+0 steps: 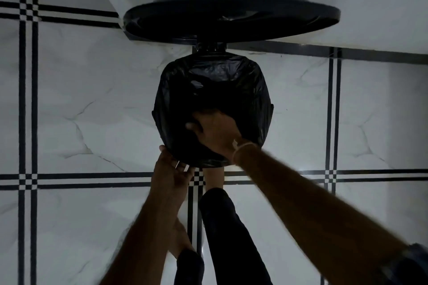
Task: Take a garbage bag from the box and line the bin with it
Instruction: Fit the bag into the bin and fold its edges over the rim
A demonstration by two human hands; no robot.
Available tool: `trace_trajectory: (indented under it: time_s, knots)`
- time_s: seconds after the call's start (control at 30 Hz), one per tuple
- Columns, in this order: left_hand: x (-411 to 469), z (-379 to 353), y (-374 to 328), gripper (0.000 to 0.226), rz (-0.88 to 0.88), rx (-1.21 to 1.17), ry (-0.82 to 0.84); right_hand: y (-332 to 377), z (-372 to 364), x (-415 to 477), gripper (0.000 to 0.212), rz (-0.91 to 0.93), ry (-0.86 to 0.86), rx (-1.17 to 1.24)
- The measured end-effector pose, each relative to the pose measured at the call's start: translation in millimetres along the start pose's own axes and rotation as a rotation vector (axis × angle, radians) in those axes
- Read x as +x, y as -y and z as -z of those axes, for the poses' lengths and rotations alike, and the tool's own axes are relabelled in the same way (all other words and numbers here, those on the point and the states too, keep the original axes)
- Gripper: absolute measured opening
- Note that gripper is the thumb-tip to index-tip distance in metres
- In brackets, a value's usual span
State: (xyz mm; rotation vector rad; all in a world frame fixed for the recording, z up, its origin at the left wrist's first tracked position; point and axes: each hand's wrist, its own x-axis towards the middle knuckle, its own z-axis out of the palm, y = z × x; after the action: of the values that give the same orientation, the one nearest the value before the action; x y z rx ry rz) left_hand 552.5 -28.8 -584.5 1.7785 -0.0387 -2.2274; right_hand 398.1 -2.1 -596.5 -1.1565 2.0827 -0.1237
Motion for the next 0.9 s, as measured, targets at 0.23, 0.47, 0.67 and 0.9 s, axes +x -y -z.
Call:
trace_trajectory:
  time_s: [0.23, 0.47, 0.67, 0.9]
  knots:
    - [1, 1, 1, 0.030, -0.020, 0.017, 0.008, -66, 38, -29, 0.048, 0.100, 0.295, -0.720]
    - [-13, 5, 20, 0.025, 0.071, -0.061, 0.016, -43, -8, -96, 0.031, -0.301, -0.684, 0.320]
    - [-18, -2, 40, 0.039, 0.151, -0.124, -0.010, -34, -31, -115, 0.042, -0.850, -0.512, 1.713]
    - [-23, -28, 51, 0.045, 0.123, -0.302, -0.064, -18, -16, -120, 0.047, -0.849, -0.449, 2.222]
